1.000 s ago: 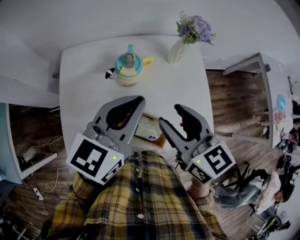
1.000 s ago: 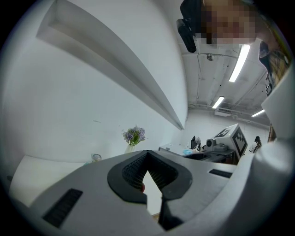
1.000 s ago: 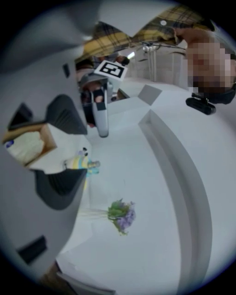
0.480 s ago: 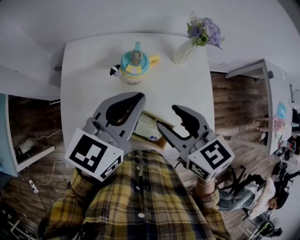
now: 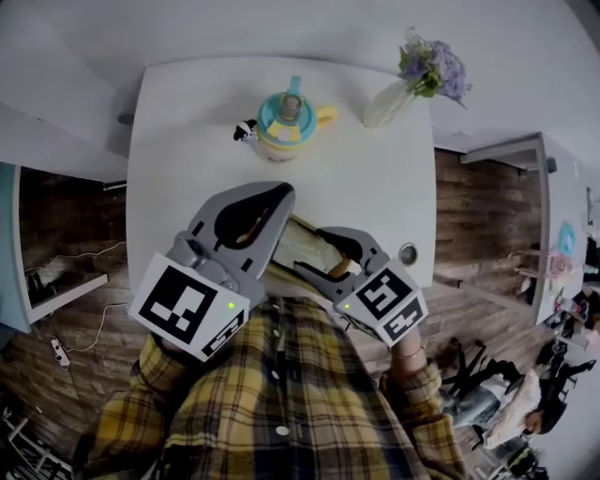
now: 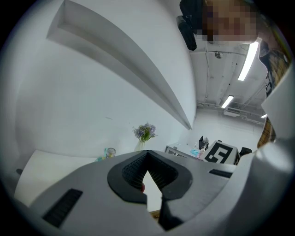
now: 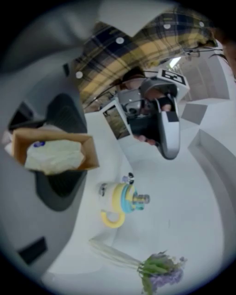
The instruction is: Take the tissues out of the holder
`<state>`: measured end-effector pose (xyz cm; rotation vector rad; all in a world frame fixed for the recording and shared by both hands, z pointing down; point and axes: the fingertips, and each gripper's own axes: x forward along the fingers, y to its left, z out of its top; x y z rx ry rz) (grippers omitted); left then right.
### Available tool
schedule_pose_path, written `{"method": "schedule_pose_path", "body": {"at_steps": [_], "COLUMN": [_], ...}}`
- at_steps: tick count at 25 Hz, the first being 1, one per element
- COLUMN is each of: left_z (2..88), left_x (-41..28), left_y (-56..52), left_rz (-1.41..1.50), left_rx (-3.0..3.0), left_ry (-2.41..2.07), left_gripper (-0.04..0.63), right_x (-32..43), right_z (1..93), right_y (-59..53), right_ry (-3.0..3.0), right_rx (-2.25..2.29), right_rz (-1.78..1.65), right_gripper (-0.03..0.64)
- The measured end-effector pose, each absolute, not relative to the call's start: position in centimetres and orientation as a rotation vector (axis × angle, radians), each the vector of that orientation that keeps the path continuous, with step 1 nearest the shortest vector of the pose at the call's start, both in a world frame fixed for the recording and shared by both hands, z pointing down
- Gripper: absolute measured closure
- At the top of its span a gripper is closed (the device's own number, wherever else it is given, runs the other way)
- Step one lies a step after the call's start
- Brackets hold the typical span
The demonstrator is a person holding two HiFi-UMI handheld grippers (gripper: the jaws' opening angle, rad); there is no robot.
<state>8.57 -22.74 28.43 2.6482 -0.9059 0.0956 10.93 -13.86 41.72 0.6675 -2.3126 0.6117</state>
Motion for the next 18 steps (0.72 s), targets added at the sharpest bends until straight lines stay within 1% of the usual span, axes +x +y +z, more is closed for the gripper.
{"method": "schedule_pose_path", "body": {"at_steps": [9,18], "left_z": [29.4,29.8], "left_x": [6.5,4.7], "left_y": [-22.5,-22.3], "left_rz": [0.108,0.095], "left_rx": [2.581,2.557], "left_ry": [-0.983,-1.027], "left_gripper": [0.591,0.591], "right_x": [9.9,9.6], "right_z": [47.9,52.2], "right_y": [-12.1,-11.2], "right_ry": [-2.155,-2.012], "right_rx": [0.510,0.495], "right_rz": [0.568,0.554], "right_gripper": [0.385,0.385]}}
